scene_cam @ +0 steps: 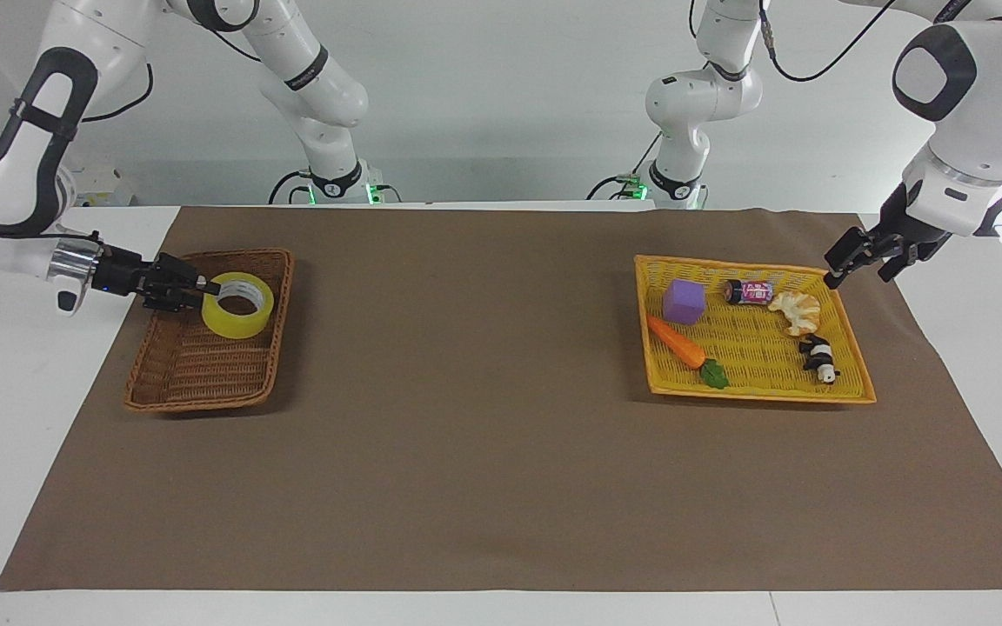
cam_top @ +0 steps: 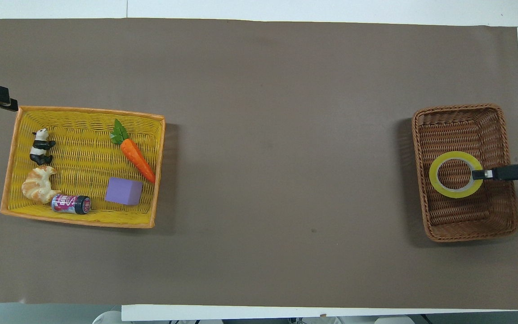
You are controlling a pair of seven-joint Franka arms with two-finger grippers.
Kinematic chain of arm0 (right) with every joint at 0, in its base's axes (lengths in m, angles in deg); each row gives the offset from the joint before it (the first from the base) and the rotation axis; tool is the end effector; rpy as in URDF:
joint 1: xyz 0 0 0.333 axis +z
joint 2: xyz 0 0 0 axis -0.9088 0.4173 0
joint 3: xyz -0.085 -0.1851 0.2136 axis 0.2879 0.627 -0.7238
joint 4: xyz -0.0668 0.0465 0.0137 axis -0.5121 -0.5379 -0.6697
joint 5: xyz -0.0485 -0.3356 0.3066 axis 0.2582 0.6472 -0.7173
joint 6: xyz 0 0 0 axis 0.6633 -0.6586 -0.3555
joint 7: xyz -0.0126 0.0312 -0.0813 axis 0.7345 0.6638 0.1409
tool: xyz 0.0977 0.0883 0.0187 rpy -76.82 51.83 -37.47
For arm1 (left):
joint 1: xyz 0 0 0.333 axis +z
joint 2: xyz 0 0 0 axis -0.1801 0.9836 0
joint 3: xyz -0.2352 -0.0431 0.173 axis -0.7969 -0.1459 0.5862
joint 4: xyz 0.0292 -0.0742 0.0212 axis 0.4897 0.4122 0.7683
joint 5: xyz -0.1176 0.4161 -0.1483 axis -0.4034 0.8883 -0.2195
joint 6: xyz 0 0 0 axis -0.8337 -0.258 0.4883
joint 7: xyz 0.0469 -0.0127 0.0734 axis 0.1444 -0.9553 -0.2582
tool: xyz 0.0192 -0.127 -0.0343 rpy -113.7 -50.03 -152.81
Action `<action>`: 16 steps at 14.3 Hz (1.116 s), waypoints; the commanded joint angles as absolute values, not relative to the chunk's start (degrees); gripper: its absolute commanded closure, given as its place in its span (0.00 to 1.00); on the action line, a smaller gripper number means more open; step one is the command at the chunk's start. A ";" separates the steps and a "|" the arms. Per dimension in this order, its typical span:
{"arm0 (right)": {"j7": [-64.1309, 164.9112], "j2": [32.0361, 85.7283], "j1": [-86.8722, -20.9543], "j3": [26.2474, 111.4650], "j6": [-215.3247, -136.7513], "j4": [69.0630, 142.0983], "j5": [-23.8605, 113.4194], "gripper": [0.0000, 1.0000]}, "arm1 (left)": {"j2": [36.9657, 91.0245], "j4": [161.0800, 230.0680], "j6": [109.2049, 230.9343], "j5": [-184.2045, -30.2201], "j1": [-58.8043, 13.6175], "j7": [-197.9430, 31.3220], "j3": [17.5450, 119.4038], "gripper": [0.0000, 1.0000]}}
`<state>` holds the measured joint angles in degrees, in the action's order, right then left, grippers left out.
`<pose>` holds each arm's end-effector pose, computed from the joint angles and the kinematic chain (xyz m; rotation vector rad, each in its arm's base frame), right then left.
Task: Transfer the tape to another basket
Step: 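Release the tape in the wicker basket and hold the grippers still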
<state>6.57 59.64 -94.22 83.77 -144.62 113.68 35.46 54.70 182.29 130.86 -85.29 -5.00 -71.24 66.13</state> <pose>0.5059 -0.2645 0.2509 -2.1974 -0.0422 0.0552 0.6355 -0.0066 0.5298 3.0797 0.1028 0.0668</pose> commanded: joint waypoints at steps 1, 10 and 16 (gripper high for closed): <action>5.39 58.75 -94.78 83.09 -145.36 113.45 37.40 1.00 | 53.50 183.23 130.48 -84.18 -5.54 -70.86 65.00 0.01; 1.88 60.86 -94.87 83.09 -148.70 113.80 39.07 0.58 | 53.14 182.44 129.07 -81.28 -7.48 -70.68 64.82 0.01; 1.79 60.42 -94.17 83.00 -149.23 110.65 42.40 0.00 | 52.18 183.58 129.24 -81.37 -7.65 -70.51 64.65 0.01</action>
<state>2.64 61.32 -94.18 83.55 -149.08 112.47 39.95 53.67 182.32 129.91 -82.66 -7.04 -71.17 64.37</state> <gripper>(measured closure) 0.000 0.004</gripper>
